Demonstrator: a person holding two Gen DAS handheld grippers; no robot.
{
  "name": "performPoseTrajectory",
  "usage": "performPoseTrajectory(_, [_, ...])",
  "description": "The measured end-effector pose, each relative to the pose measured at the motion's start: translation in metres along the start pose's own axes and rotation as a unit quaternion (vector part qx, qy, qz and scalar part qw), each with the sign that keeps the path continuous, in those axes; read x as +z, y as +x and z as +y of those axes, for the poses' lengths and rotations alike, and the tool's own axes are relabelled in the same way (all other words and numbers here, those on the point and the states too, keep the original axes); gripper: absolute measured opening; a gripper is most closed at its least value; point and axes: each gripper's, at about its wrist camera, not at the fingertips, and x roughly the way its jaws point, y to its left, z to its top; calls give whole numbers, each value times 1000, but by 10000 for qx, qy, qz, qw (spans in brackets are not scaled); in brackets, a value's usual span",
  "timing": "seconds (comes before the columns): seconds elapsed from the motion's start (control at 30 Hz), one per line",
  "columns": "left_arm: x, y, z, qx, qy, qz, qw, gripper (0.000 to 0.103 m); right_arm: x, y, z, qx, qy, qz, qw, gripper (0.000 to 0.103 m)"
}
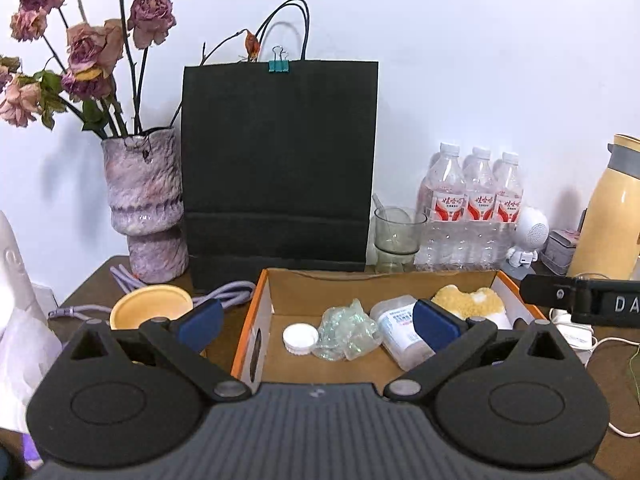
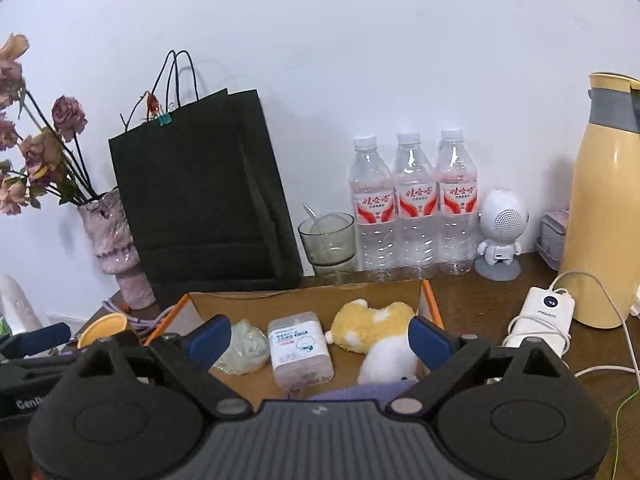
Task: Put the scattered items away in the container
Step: 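Withdraw both grippers from the box toward the green tissue pack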
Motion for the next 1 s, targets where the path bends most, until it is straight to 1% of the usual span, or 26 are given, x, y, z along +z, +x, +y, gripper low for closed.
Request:
performPoseTrajectory(0.1, [-14,-15,4,31,49,106,9999,103,-14,-11,-3,40,99,7,9999,96])
performPoseTrajectory(0.17, [-38,-36,12,-18,70,178,9998,103,-29,-28,-5,203,219,-35,9995,96])
performPoseTrajectory(0.23, [-68,-55,23,-157,59,391,9991,103,-54,-49,-9,427,264,-84,9987,96])
performPoseTrajectory(0.27, [-84,-63,29,-267,43,537,9982,103,-66,-57,-11,470,266,-68,9985,96])
performPoseTrajectory(0.3, [-100,-72,35,-352,-17,690,9970,103,-80,-65,-15,497,244,-2,9985,96])
performPoseTrajectory(0.4, [-139,-91,50,-518,-330,957,9935,103,-116,-88,-25,497,173,124,9985,96])
performPoseTrajectory(0.47, [-152,-98,51,-612,-377,1075,9916,103,-134,-103,-29,433,159,118,9989,96])
performPoseTrajectory(0.5, [-156,-100,49,-655,-339,1099,9912,103,-141,-109,-31,405,215,115,9989,96])
performPoseTrajectory(0.57, [-157,-99,42,-680,-210,983,9926,103,-149,-117,-35,400,415,91,9983,96])
performPoseTrajectory(0.63, [-154,-93,33,-615,3,909,9940,103,-154,-120,-37,482,611,122,9969,96])
performPoseTrajectory(0.67, [-153,-88,27,-607,94,915,9939,103,-154,-120,-34,547,604,145,9966,96])
performPoseTrajectory(0.73, [-152,-81,19,-641,163,931,9935,103,-156,-121,-27,550,410,123,9976,96])
performPoseTrajectory(0.83, [-149,-72,9,-733,265,847,9934,103,-156,-118,-15,456,6,124,9989,96])
performPoseTrajectory(0.93, [-148,-62,0,-687,429,809,9934,103,-156,-111,-6,501,-113,187,9985,96])
performPoseTrajectory(1.0, [-148,-58,-3,-688,485,827,9930,93,-155,-107,-3,541,-138,211,9982,96])
